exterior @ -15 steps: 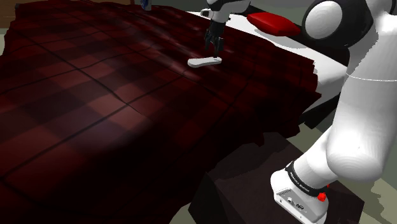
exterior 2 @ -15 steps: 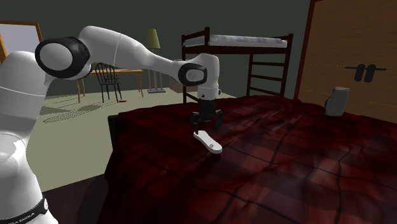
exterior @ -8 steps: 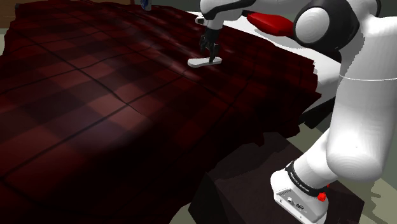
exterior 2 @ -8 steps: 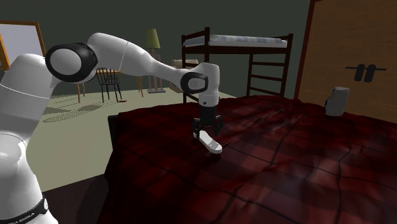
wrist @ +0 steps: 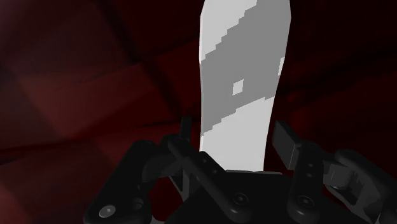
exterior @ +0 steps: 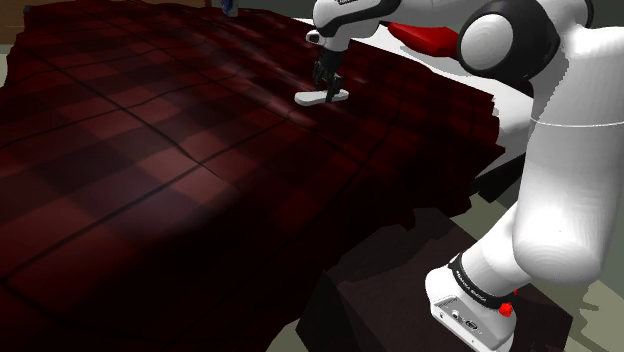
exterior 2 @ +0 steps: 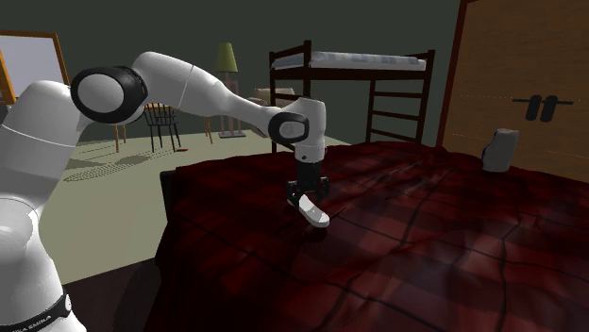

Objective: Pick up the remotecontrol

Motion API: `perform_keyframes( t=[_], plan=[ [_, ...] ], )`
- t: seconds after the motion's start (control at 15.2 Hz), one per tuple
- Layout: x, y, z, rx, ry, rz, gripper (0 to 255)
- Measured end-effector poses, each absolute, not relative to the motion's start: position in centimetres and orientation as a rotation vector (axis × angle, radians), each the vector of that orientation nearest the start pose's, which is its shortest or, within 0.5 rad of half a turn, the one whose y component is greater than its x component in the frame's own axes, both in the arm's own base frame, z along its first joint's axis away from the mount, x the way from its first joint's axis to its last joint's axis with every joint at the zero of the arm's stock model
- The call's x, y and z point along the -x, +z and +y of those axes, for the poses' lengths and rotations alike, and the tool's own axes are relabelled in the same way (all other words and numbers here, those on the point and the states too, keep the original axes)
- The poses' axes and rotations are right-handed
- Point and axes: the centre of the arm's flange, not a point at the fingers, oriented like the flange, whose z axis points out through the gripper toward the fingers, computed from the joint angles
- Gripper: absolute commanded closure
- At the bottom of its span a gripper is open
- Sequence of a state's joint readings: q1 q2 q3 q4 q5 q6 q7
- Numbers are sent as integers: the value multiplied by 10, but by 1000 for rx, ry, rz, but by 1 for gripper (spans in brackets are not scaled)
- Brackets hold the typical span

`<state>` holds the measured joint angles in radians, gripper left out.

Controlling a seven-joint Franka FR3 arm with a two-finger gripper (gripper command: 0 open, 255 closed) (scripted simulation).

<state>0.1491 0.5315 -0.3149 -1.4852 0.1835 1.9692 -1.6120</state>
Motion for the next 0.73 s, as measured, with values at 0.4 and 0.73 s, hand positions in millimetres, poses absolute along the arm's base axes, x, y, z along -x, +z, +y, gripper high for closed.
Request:
perform_keyframes(
  t=[0.4, 0.73],
  plan=[
    [-693, 377, -68, 2374, 7, -2024, 255],
    [-693, 401, -67, 2374, 7, -2024, 255]
  ],
)
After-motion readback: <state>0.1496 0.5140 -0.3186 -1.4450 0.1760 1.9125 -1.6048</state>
